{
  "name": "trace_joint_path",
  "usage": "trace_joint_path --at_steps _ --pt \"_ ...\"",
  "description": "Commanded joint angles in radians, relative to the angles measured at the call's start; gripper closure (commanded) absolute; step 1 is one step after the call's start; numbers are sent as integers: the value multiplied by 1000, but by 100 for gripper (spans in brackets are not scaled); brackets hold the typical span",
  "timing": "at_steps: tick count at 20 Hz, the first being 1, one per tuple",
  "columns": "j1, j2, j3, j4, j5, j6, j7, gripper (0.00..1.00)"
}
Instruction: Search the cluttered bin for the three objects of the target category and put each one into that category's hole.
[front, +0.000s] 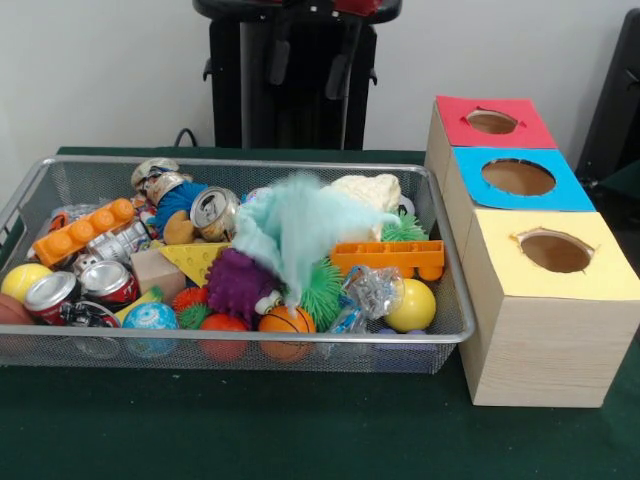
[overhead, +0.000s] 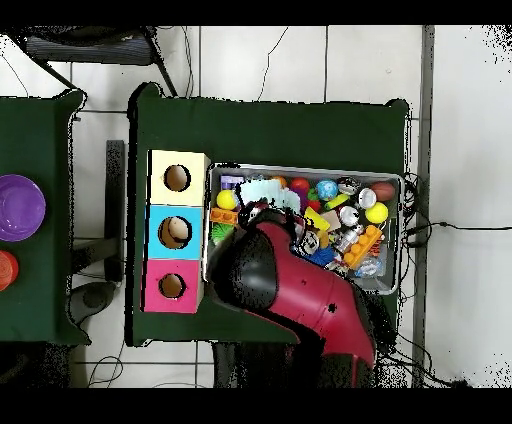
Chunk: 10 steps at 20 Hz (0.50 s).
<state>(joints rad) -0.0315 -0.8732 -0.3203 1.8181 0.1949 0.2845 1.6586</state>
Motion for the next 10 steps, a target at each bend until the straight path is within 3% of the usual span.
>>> trace_joint_path --at_steps 1,6,10 --pt "-68 26 91 12 28 79 151 0" --pt "-141 4 115 -10 25 140 107 0" --pt "-175 -9 130 -13 9 128 89 0"
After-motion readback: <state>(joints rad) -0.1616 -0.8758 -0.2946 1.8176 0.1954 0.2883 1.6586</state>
